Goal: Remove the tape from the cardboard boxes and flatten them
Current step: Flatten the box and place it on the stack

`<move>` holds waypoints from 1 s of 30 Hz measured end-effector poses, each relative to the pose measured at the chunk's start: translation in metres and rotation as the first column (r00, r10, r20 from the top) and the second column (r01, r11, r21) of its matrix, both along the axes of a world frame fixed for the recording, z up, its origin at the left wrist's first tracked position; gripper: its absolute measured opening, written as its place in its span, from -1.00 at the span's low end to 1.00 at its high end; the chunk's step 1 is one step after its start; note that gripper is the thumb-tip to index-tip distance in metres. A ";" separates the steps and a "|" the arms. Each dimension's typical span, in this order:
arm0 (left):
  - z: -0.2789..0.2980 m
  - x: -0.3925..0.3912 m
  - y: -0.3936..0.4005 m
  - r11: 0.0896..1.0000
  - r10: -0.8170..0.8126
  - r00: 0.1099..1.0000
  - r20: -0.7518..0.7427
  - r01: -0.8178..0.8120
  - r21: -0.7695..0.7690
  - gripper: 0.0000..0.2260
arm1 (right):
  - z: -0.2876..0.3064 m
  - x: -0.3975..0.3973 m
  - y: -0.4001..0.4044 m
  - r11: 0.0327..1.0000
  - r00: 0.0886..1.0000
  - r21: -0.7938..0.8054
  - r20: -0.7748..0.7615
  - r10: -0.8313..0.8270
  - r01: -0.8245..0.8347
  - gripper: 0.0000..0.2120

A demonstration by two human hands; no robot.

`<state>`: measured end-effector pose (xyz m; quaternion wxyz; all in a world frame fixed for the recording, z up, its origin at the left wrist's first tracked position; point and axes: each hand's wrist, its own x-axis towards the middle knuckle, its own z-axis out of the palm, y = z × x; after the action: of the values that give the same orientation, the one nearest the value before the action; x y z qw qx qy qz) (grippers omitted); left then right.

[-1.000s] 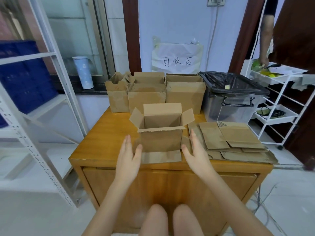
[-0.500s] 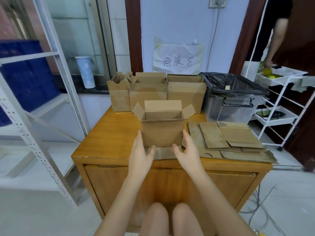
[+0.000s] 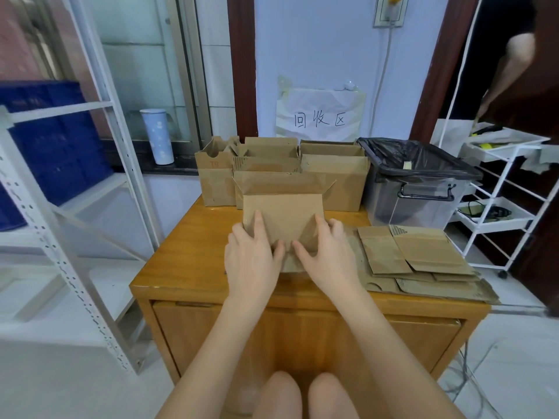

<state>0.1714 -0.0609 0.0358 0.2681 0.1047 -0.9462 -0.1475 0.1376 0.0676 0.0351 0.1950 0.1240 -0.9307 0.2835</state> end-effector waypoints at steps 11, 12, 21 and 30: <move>0.018 -0.032 -0.007 0.998 0.041 0.948 0.315 -0.026 -0.052 -0.51 | 0.023 -0.028 -0.004 0.977 0.947 0.203 0.321 -0.006 -0.062 -0.41; 0.015 -0.035 -0.008 0.999 0.040 0.942 0.335 -0.025 -0.047 -0.51 | 0.020 -0.031 -0.005 0.976 0.940 0.206 0.341 -0.004 -0.071 -0.40; -0.018 -0.042 -0.015 0.998 0.065 0.928 0.367 -0.056 -0.034 -0.47 | -0.008 -0.038 -0.008 0.971 0.951 0.230 0.309 -0.013 -0.062 -0.31; -0.027 -0.052 -0.036 0.952 -0.226 0.917 0.329 0.279 -0.123 -0.52 | -0.012 -0.044 0.003 0.907 0.900 0.247 0.364 0.240 -0.342 -0.28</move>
<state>0.1194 -0.0966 0.0086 0.1021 -0.0198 -0.9911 -0.0827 0.0937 0.0708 0.0230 -0.0280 0.2431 -0.9529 0.1792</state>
